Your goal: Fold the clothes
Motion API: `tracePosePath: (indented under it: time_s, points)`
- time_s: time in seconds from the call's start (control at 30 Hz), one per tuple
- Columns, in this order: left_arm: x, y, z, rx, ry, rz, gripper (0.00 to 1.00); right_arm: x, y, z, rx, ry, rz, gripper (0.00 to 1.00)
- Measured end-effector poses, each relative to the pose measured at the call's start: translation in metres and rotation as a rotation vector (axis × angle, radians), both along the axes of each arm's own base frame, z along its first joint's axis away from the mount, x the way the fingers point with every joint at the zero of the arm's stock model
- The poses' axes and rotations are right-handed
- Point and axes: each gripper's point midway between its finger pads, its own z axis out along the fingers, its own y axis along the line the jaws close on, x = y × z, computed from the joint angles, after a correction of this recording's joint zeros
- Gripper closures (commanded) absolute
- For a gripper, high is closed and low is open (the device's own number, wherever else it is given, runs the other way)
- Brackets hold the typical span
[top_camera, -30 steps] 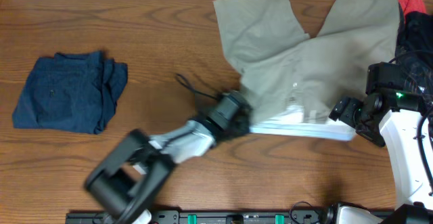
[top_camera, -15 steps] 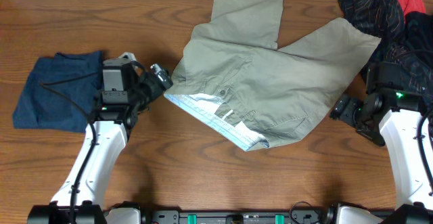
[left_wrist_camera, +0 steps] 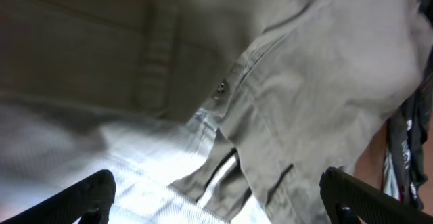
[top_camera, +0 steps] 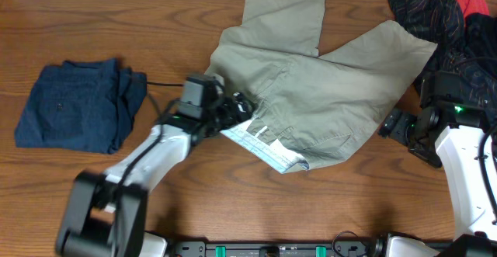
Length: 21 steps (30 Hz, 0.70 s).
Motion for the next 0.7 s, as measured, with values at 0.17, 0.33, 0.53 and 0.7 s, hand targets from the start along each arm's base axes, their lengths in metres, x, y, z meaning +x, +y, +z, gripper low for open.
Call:
tracePosePath:
  time_s: [0.17, 0.33, 0.53, 0.7]
  points:
    - [0.014, -0.023, -0.022, -0.034, -0.028, -0.014, 0.02, 0.0, 0.0, 0.0, 0.0, 0.0, 0.0, 0.01]
    - [0.027, -0.027, -0.02, -0.053, -0.079, 0.005, 0.11, 0.0, 0.0, 0.0, 0.0, 0.001, 0.0, 0.01]
    - [0.032, -0.027, -0.022, -0.055, -0.095, 0.018, 0.15, 0.0, 0.0, 0.0, 0.0, -0.001, 0.0, 0.01]
    - [0.039, -0.022, -0.021, -0.032, -0.122, 0.047, 0.18, 0.0, 0.0, 0.0, 0.0, -0.001, 0.0, 0.01]
